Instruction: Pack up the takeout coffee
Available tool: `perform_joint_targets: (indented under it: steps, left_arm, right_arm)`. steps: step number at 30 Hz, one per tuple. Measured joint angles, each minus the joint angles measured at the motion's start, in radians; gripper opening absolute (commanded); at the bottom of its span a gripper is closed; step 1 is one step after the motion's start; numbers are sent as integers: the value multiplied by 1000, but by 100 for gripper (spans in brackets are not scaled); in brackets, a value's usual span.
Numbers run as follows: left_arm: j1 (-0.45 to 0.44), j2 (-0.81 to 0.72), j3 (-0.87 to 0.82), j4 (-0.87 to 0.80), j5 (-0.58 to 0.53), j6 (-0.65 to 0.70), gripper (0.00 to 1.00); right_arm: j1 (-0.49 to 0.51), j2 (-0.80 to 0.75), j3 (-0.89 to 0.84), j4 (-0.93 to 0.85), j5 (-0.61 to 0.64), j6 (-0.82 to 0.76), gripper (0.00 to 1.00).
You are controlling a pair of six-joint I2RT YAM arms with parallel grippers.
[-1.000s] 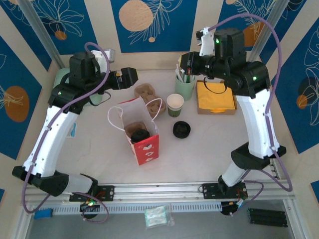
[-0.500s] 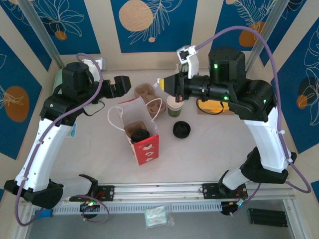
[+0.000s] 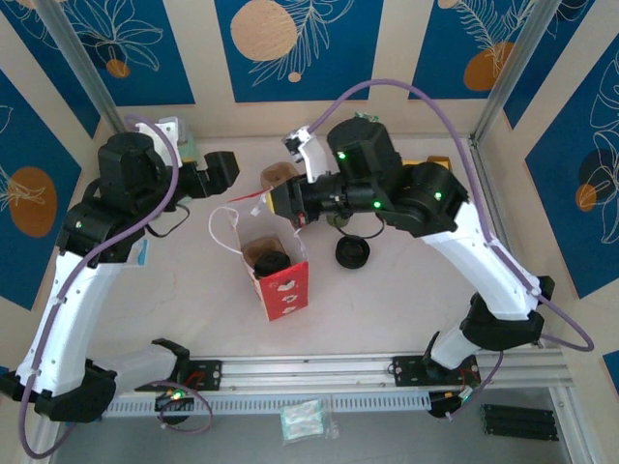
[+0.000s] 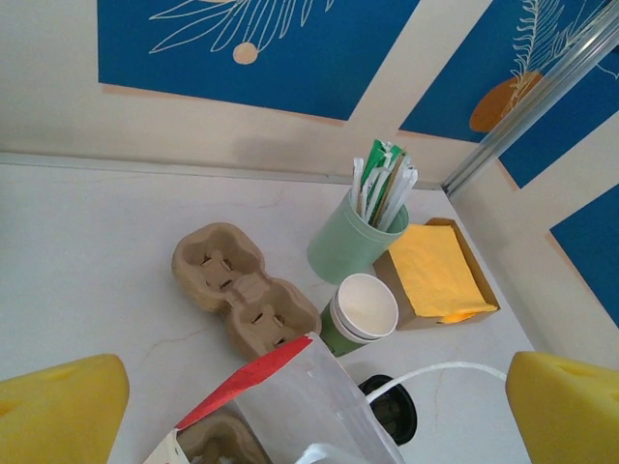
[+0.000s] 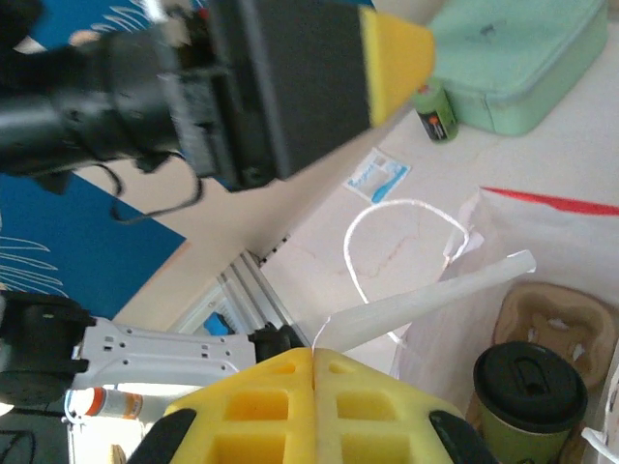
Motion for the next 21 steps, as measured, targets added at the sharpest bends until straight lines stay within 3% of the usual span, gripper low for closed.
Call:
perform_joint_targets:
  steps: [8,13,21]
  left_arm:
    - [0,2,-16,0,2,0,99]
    - [0,10,-27,1,10,0,99]
    - [0,26,-34,13,28,0,99]
  right_arm:
    - [-11,68,-121,60,-22,24,1]
    - [-36,116,-161,74,-40,39,22]
    - [-66,130,-170,85,-53,46,29]
